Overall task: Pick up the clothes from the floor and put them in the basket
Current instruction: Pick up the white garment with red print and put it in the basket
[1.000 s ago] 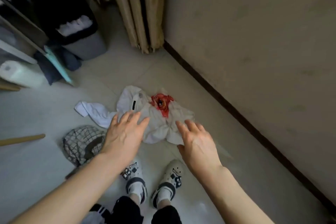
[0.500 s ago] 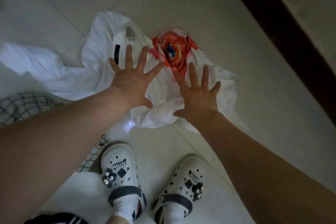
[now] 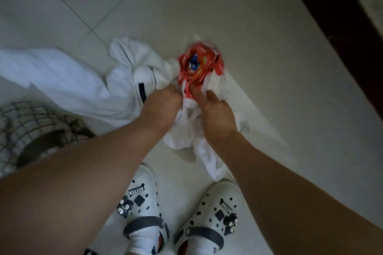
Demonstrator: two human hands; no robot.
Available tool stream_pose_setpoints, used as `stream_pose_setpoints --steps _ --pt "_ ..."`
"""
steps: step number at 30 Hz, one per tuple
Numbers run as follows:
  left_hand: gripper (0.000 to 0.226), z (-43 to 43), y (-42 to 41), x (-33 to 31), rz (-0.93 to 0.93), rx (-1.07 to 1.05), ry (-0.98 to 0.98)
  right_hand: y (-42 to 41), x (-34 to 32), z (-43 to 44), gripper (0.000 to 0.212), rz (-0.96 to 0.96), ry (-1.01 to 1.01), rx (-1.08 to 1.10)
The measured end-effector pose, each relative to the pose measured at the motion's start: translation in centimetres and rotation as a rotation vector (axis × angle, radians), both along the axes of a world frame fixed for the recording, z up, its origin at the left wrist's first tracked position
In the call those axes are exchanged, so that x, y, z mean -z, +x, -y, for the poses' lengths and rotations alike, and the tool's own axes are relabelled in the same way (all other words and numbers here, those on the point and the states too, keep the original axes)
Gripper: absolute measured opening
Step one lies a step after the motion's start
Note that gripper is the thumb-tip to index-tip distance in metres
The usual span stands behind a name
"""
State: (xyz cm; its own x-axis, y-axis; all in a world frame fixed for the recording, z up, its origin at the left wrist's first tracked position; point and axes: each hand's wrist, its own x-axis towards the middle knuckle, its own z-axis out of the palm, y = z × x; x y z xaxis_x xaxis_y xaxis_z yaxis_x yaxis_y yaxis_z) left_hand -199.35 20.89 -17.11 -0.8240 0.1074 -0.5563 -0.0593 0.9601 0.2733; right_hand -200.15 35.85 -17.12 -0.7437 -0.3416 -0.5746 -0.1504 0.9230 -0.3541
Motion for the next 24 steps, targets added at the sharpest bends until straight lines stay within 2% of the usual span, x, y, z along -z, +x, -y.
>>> stream_pose_setpoints --steps 3,7,13,15,17,20,24 --pt "0.022 -0.7 1.2 -3.4 -0.009 -0.088 0.024 0.8 -3.5 1.0 0.051 -0.086 -0.077 0.026" --pt "0.023 -0.5 2.0 -12.5 -0.15 -0.161 0.154 1.3 -11.0 0.2 0.04 -0.188 -0.128 0.125" --pt "0.047 -1.8 0.1 -28.6 -0.309 -0.208 0.21 0.5 -25.8 -2.4 0.045 -0.277 -0.211 0.279" --pt "0.07 -2.4 -0.7 -33.2 -0.314 -0.154 0.213 0.1 -30.8 -3.0 0.05 -0.31 -0.201 0.276" --pt "0.083 -3.3 -1.8 -39.3 -0.348 -0.085 0.245 -0.8 -37.4 -3.7 0.04 -0.358 -0.201 0.271" --pt "0.066 -4.6 -3.0 -47.5 -0.452 0.029 0.257 -1.6 -46.4 -4.7 0.018 -0.461 -0.23 0.3" --pt "0.051 -6.4 -3.8 -56.5 -0.568 0.109 0.282 -1.1 -56.1 -6.1 0.015 -0.586 -0.249 0.362"
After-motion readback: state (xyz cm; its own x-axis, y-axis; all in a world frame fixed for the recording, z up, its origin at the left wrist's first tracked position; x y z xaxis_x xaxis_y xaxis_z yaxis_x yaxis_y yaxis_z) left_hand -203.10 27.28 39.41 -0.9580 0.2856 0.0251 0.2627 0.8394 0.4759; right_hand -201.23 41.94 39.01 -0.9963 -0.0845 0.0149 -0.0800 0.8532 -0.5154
